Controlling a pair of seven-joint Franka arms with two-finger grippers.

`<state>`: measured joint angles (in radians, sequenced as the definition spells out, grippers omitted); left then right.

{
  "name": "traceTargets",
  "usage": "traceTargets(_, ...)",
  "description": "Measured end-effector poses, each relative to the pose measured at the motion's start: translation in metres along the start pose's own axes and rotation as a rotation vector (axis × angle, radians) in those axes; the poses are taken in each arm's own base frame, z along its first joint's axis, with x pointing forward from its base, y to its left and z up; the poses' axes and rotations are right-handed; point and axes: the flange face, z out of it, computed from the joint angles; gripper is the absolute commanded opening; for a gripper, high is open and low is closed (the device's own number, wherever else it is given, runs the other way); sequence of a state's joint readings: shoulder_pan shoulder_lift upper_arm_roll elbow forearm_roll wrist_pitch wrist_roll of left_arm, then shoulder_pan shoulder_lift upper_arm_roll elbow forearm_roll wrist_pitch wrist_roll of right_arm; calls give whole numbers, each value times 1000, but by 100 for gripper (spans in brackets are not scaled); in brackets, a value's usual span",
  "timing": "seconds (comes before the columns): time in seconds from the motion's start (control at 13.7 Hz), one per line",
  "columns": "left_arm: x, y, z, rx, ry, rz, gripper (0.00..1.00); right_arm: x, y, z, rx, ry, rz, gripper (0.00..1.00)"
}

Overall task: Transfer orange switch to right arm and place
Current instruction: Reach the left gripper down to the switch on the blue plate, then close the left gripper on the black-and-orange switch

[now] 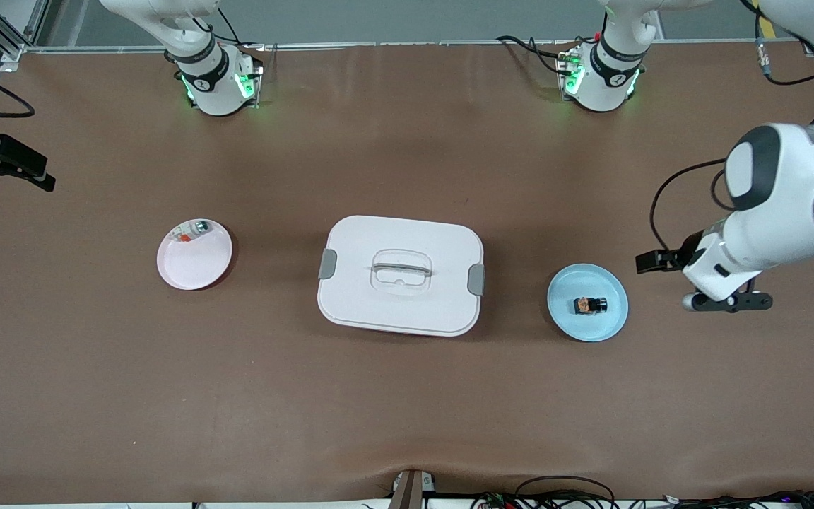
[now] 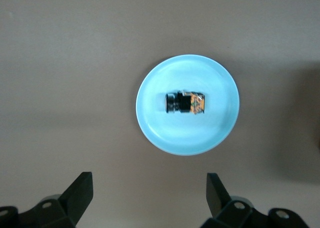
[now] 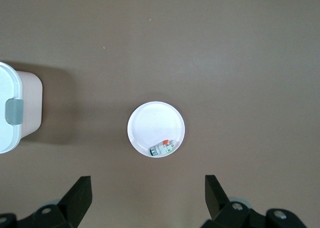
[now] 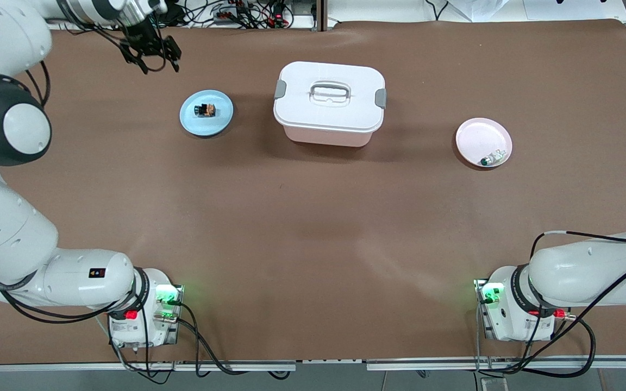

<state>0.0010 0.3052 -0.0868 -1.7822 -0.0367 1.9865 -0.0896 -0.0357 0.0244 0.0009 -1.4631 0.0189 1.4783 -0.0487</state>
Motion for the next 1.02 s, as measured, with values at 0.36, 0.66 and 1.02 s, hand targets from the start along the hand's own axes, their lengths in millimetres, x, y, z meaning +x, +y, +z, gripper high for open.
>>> traceTargets(0.36,20,2,66,43,34,38,100,0,0,0,0,-1,1,100)
traceTargets(0.66,24,29,84,38,63,55,100,0,0,0,0,-2,1,100)
traceTargets(1.02,31,59,121,25,106,65,100,0,-1,0,0,-4,0,100)
